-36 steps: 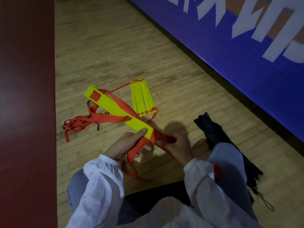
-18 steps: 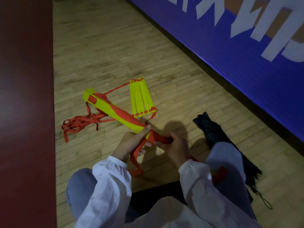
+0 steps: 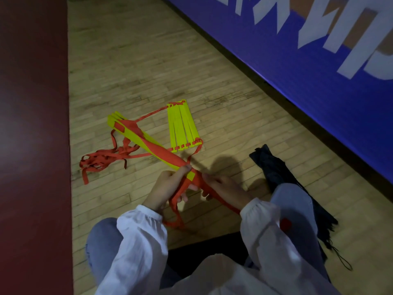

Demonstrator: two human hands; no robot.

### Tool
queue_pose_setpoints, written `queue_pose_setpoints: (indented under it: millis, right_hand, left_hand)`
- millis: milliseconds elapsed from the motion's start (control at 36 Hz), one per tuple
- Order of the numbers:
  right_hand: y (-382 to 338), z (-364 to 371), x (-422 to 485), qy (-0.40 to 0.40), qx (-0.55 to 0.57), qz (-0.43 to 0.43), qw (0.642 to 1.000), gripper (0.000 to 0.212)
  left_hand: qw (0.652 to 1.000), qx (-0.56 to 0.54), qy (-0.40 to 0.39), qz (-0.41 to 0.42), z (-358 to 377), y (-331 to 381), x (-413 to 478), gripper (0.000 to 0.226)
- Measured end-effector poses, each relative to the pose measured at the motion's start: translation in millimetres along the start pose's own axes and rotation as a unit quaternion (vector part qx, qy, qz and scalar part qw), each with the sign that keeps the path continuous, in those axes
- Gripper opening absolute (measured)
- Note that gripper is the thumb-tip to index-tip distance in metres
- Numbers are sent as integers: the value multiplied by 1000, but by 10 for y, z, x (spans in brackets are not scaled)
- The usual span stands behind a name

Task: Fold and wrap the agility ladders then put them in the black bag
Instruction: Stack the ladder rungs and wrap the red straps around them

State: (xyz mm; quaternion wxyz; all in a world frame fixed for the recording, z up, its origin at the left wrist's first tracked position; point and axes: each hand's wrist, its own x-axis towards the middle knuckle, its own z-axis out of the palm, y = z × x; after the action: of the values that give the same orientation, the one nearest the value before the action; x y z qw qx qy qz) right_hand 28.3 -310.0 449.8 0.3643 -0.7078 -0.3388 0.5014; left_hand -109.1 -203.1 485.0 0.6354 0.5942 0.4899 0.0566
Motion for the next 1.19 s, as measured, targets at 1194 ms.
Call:
queue_pose_setpoints:
  millis: [1194]
  right_hand:
    - [44, 40, 55, 74, -19, -44, 996, 34]
  left_hand:
    - [994, -105, 34, 13, -74, -91, -7, 32]
